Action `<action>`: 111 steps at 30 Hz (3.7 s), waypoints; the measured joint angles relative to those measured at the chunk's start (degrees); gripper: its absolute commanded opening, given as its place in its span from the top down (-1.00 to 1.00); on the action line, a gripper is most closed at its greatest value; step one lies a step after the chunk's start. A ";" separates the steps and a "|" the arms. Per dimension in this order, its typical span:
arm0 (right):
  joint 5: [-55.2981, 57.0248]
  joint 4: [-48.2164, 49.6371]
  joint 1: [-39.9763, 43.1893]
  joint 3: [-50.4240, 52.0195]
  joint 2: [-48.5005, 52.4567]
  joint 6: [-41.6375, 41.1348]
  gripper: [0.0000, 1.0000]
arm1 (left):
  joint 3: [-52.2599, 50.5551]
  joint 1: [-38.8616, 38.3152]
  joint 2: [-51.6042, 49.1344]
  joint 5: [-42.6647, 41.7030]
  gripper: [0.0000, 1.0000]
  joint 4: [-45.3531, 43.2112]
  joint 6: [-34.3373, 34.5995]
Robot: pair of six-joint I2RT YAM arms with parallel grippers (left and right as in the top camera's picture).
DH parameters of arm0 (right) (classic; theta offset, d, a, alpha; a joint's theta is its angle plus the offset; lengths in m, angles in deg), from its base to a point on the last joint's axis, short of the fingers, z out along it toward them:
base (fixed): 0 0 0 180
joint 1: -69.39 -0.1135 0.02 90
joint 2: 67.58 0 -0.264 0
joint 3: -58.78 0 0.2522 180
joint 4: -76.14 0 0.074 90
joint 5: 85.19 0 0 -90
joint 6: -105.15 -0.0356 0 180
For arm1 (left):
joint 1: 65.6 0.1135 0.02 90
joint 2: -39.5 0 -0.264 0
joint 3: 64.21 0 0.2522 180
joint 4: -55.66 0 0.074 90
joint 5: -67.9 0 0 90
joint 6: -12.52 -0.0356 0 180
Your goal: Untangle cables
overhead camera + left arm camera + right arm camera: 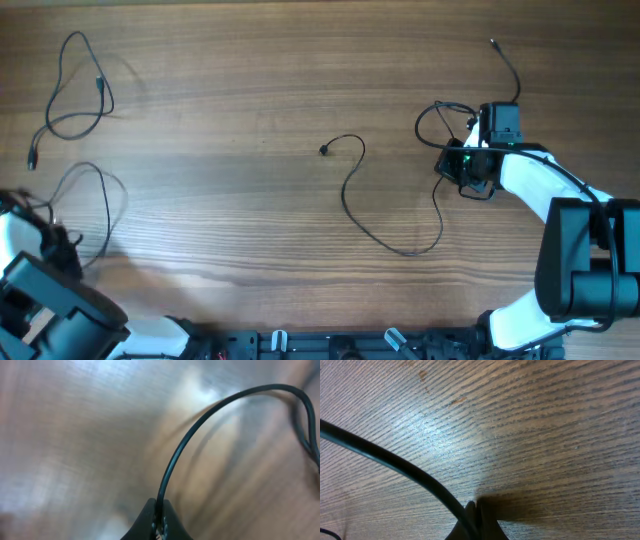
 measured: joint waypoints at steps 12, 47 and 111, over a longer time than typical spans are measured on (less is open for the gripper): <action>-3.91 -0.48 -0.09 0.31 0.07 2.05 0.91 | -0.31 5.07 1.81 -9.40 0.24 -12.46 -5.27; 6.84 -12.26 -11.02 -7.32 -9.55 -2.84 -1.00 | -0.31 -36.46 22.18 -39.19 -1.00 -17.49 -13.55; 11.56 -26.32 -3.21 -7.34 -21.42 -8.24 -0.94 | 5.79 -77.55 -13.88 -18.95 0.92 -62.25 -4.87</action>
